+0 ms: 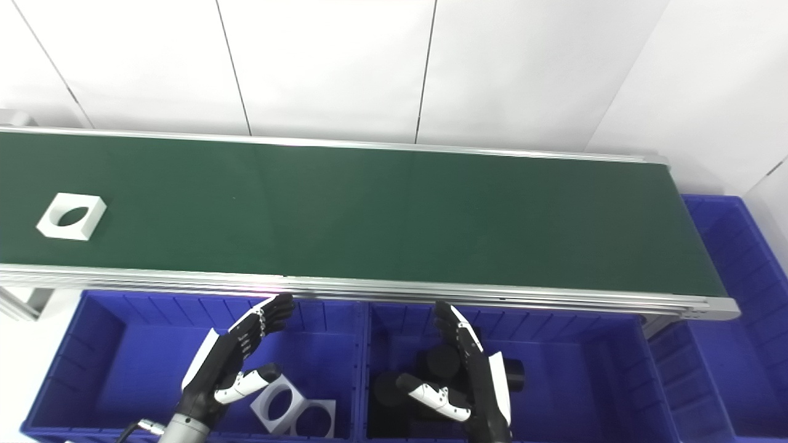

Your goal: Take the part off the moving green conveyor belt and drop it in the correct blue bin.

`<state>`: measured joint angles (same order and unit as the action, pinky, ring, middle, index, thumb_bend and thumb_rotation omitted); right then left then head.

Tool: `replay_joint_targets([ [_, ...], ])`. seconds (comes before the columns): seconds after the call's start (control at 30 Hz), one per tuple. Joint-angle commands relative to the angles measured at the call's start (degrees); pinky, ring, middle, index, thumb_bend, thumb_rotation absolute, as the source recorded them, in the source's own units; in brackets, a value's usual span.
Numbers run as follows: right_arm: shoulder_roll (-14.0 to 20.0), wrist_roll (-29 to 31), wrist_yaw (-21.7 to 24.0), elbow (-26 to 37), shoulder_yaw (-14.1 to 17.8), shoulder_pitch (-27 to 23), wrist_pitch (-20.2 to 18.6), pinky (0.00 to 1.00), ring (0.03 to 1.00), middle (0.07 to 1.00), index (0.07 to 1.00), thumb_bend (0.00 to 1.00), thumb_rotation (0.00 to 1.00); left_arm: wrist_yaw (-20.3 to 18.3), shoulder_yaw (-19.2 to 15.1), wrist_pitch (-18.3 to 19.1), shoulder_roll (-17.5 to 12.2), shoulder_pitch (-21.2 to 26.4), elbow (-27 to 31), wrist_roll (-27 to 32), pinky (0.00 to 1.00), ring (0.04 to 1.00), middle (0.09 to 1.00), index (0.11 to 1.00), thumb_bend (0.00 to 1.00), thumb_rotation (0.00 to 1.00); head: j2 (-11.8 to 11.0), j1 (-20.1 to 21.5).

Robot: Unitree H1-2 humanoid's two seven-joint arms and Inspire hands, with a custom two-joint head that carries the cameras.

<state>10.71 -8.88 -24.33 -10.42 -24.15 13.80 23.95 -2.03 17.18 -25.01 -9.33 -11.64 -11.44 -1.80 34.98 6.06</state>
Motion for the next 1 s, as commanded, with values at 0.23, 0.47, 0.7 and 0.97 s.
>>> replay_joint_targets([
  [0.23,0.48,-0.65,-1.42,1.31,-0.35,-0.62,2.98,0.79,0.826,0.855,0.865,0.93,0.55,-0.69,-0.47,-1.92,-0.07,0.69,1.13,0.20,0.85,0.861,0.854,0.845,0.83,0.68,-0.27,0.06],
  [0.47,1.44,-1.20,-2.17,0.32,-1.07,-0.75,2.98,0.79,0.832,0.853,0.867,0.92,0.57,-0.26,0.49,-1.92,0.18,0.86,-0.22,-0.22,0.85,0.863,0.857,0.848,0.84,0.70,-4.66,-6.31],
  [0.7,2.50,1.57,-1.95,-1.26,-1.38,-1.27,2.98,0.85,0.855,0.869,0.891,0.91,0.57,-1.39,0.56,-1.92,1.30,1.40,-2.40,-0.08,0.86,0.878,0.847,0.831,0.86,0.64,-8.68,-14.15],
  [0.97,2.81,0.94,-3.43,-2.60,-1.99,-2.20,2.98,0.86,0.859,0.886,0.899,0.89,0.61,3.39,2.87,-1.92,0.47,1.89,-0.89,-1.45,0.75,0.798,0.809,0.795,0.84,0.57,-8.83,-14.02],
])
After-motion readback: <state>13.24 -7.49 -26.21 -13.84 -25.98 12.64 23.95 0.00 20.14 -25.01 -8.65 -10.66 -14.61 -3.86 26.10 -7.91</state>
